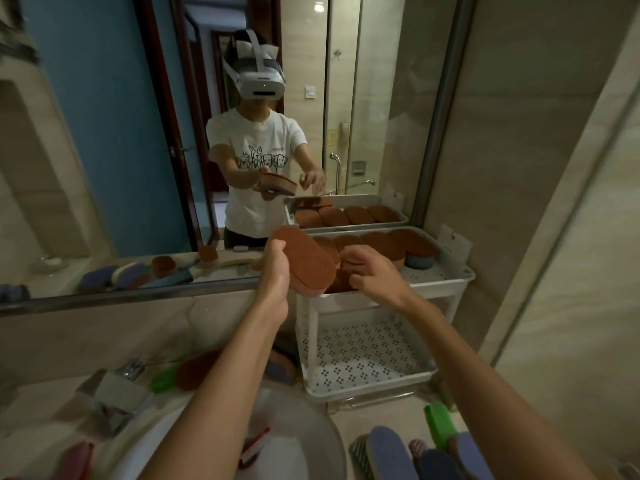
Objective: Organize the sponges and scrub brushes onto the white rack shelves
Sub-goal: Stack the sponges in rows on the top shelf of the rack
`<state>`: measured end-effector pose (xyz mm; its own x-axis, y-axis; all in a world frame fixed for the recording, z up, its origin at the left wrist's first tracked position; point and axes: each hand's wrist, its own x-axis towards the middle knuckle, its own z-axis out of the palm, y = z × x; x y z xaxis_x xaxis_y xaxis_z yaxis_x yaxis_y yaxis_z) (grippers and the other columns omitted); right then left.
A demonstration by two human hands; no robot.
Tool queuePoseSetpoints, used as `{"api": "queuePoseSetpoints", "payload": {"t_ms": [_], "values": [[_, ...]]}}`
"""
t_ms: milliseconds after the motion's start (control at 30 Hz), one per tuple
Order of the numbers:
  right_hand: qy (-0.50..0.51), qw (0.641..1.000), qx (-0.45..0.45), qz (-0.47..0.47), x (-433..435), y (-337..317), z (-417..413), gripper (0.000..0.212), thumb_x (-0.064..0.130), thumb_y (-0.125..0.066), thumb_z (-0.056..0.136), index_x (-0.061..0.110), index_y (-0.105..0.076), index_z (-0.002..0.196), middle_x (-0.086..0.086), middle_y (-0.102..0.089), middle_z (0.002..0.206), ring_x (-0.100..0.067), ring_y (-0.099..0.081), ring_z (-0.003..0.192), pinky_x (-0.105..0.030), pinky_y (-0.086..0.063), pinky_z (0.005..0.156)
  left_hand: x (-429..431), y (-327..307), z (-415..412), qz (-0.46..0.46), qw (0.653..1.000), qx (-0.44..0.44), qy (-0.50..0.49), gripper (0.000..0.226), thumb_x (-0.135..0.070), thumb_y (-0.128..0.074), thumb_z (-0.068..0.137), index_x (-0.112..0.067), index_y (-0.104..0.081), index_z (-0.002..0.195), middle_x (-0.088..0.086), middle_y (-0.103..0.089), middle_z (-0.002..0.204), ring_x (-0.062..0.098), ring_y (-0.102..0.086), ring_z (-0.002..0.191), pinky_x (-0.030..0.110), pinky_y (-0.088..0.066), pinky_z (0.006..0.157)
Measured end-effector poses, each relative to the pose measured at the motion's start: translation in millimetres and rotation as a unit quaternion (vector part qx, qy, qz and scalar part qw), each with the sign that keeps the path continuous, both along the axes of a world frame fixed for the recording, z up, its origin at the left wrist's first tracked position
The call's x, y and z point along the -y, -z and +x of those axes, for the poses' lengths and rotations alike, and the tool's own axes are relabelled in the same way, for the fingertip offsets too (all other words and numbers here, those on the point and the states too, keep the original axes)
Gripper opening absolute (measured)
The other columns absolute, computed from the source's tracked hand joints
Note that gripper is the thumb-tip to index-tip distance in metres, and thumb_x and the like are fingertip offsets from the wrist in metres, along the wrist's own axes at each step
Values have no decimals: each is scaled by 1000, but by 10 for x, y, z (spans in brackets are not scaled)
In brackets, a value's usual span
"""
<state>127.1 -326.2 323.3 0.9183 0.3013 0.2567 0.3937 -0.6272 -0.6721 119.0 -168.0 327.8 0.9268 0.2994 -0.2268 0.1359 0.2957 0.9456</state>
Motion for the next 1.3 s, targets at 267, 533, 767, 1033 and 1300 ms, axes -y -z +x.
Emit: {"api": "queuePoseSetpoints", "payload": {"t_ms": [267,533,767,1033,1300], "values": [[25,997,69,-28,226,-242,22,46,22,-77,72,18,-39,98,3,-49,101,-13,-50,87,-15,-38,60,512,-223,-18,-16,993,61,99,22,-16,-55,90,-18,-41,107,14,-58,112,23,-57,100,37,-53,80],[108,984,40,-136,874,-205,185,41,14,-73,74,13,-41,100,-5,-46,108,-23,-48,100,-28,-38,76,573,80,88,552,801,85,214,32,-34,-38,96,-14,-47,119,7,-46,123,26,-47,115,36,-40,92],[103,973,-39,-204,960,-121,241,25,-6,-45,82,13,-38,95,-3,-41,103,-19,-39,93,-28,-31,75,592,242,17,652,721,108,209,31,-33,-37,96,-16,-47,120,6,-45,132,26,-41,122,40,-38,96],[101,972,-30,-211,922,110,175,36,1,-51,82,11,-51,117,-11,-55,123,-29,-52,112,-29,-38,81,590,303,26,658,710,116,223,39,-37,-41,95,-20,-45,129,3,-42,138,22,-40,128,40,-40,100],[144,977,156,-14,631,494,-412,45,-2,-48,69,2,-60,112,-15,-57,120,-26,-52,113,-25,-41,97,622,329,-236,631,751,146,131,43,-32,-43,94,-14,-42,134,10,-45,139,27,-35,135,50,-11,118]]}}
